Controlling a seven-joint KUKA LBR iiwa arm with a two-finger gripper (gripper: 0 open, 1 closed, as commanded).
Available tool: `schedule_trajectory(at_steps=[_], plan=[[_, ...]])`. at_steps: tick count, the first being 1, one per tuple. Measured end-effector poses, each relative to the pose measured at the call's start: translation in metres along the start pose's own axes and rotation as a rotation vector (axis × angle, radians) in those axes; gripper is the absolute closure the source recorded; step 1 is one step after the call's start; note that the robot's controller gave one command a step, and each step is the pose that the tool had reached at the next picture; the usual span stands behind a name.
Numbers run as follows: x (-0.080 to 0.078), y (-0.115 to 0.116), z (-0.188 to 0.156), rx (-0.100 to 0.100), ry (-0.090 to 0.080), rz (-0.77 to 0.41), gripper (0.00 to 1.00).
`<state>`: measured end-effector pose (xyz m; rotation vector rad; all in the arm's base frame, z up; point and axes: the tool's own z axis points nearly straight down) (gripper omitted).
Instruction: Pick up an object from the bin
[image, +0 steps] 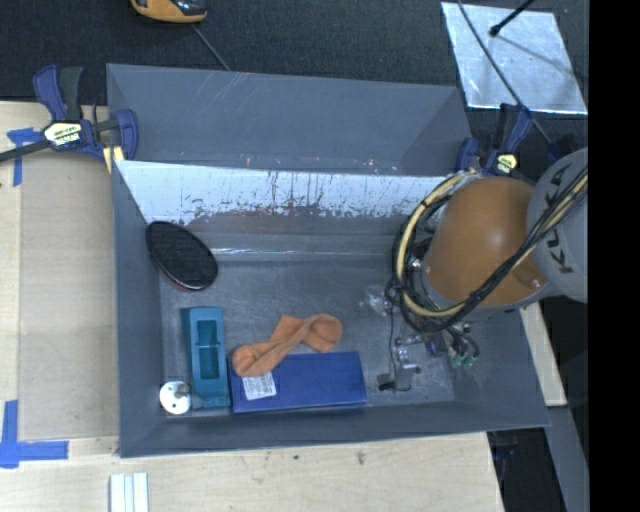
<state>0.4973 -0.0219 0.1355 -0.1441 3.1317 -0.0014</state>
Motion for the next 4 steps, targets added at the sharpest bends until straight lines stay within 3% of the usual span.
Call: schedule_trajectory(at_steps=[1,2,3,4], plan=[[-0.026,0.074,-0.011,-0.001,0.005,-0.106,0.00],[-0.059,0.086,-0.011,-0.003,0.002,0.038,0.00],[-0.055,0.090,0.037,-0.001,0.002,-0.134,0.00],[-0.064,0.074,0.065,-0.001,0.002,0.084,1.00]])
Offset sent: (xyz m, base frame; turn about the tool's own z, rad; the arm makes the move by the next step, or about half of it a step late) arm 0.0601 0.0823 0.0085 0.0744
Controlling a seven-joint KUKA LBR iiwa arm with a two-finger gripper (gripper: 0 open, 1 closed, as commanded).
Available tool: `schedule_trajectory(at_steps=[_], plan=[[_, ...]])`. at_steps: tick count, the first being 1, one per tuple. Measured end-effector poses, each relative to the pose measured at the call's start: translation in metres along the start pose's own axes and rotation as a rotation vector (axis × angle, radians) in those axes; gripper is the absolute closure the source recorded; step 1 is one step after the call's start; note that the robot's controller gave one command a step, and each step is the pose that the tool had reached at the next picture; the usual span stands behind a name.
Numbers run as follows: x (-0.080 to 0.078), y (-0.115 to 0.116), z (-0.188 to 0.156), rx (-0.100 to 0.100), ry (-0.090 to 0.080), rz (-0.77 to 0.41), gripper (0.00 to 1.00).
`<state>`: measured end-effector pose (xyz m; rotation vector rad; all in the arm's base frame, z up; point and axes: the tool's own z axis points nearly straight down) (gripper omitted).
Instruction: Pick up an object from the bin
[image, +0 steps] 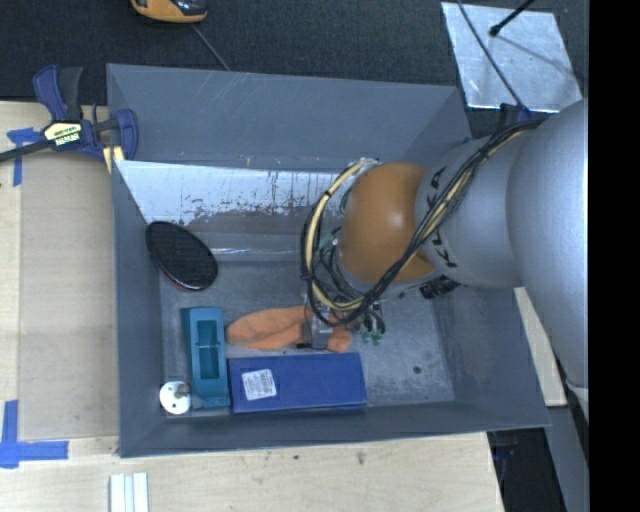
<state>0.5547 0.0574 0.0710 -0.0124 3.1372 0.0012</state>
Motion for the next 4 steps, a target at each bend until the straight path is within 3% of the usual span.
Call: schedule_trajectory(at_steps=[4], plan=[[0.0008,0.0000,-0.0088,0.000,0.004,-0.002,1.00]])
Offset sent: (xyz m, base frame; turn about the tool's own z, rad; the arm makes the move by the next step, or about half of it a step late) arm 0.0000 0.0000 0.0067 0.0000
